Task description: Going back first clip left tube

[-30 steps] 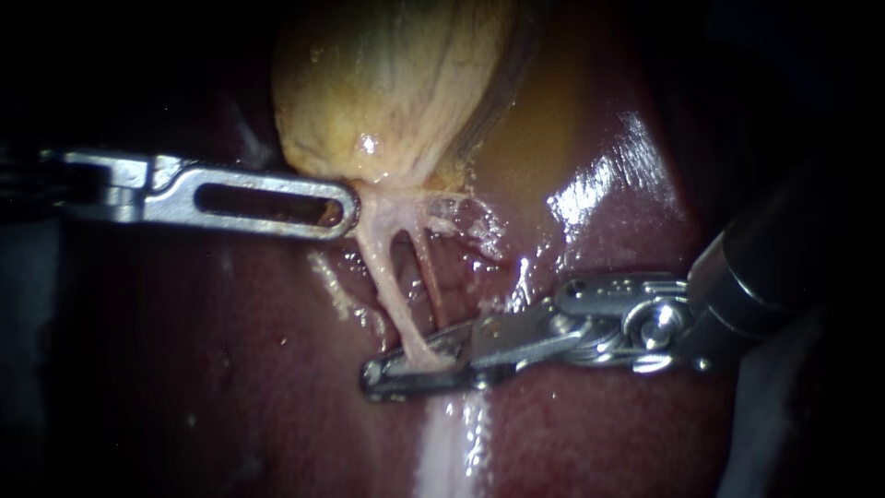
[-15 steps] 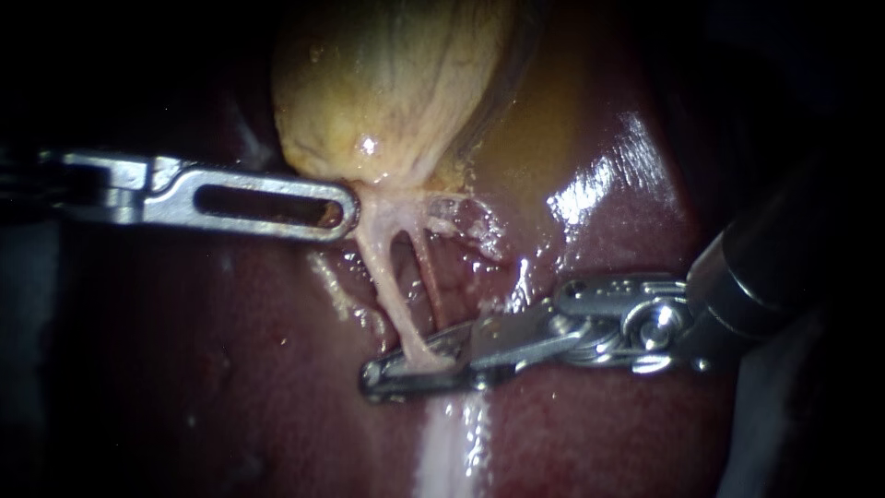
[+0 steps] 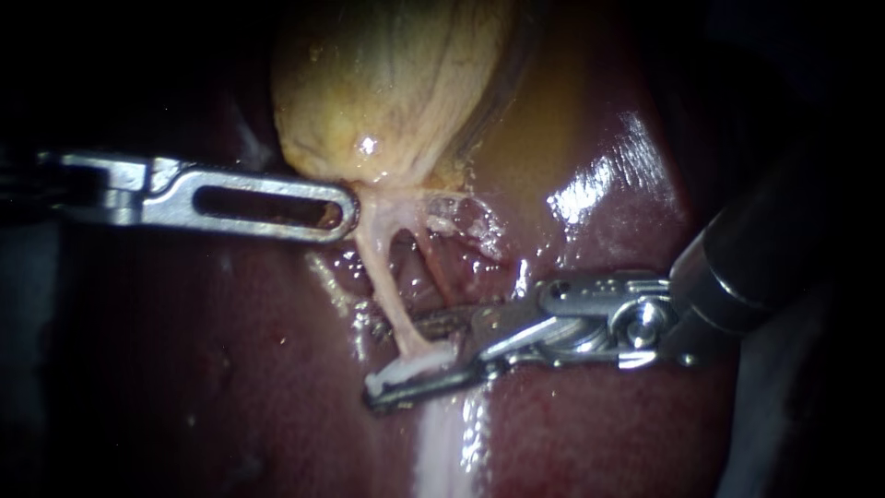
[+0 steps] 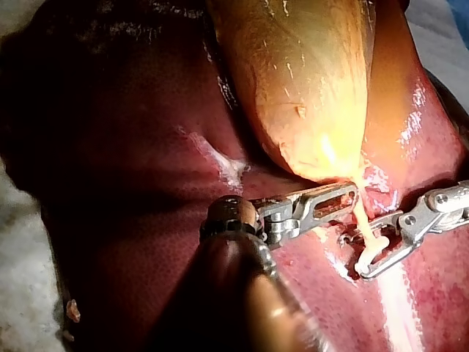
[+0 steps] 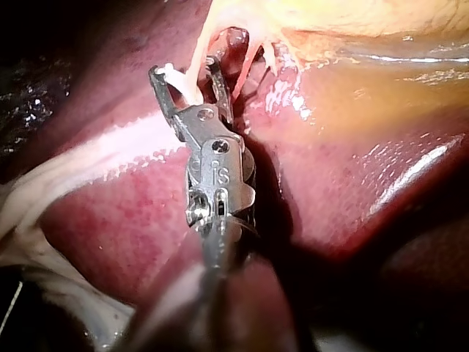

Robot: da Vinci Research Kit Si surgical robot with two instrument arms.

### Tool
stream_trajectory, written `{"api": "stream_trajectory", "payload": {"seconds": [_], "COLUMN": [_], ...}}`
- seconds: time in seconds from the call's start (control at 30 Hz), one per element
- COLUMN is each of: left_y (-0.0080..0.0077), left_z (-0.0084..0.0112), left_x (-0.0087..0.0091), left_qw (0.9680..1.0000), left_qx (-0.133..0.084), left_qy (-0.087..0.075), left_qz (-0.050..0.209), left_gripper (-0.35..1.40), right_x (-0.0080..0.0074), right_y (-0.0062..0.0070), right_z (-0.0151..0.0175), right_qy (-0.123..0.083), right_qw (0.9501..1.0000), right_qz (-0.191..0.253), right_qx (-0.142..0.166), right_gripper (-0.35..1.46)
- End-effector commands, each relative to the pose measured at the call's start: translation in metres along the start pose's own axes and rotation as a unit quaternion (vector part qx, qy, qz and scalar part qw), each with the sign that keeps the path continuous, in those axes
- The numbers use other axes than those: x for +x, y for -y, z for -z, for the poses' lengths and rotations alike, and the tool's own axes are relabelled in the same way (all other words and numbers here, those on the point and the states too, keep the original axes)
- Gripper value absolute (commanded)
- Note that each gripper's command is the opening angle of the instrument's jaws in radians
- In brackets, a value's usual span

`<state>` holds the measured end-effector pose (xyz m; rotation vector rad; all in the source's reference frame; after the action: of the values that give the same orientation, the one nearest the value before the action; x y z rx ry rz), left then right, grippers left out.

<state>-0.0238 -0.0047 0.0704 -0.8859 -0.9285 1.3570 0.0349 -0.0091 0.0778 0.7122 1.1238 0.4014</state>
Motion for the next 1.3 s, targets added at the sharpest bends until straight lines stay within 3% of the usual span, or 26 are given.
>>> {"api": "stream_trajectory", "payload": {"seconds": [0.03, 0.73, 1.3], "left_y": [0.0, 0.0001, 0.0001], "left_z": [0.0, 0.0002, 0.0003], "left_x": [0.0, -0.0001, -0.0001], "left_qw": [1.0, 1.0, 1.0], "left_qx": [0.0, -0.001, -0.001], "left_qy": [0.0, 0.001, 0.001], "left_qz": [0.0, 0.0, -0.001], "left_gripper": [-0.35, -0.35, -0.35], "right_x": [0.0002, 0.0001, 0.0005], "right_y": [-0.0001, 0.0016, 0.0017], "right_z": [0.0002, 0.0018, 0.0034], "right_qy": [0.0, 0.005, 0.004], "right_qw": [1.0, 0.9998, 0.9996], "right_qz": [0.001, 0.005, 0.015], "right_qx": [0.0, 0.02, 0.024], "right_gripper": [0.49, 0.49, 0.5]}}
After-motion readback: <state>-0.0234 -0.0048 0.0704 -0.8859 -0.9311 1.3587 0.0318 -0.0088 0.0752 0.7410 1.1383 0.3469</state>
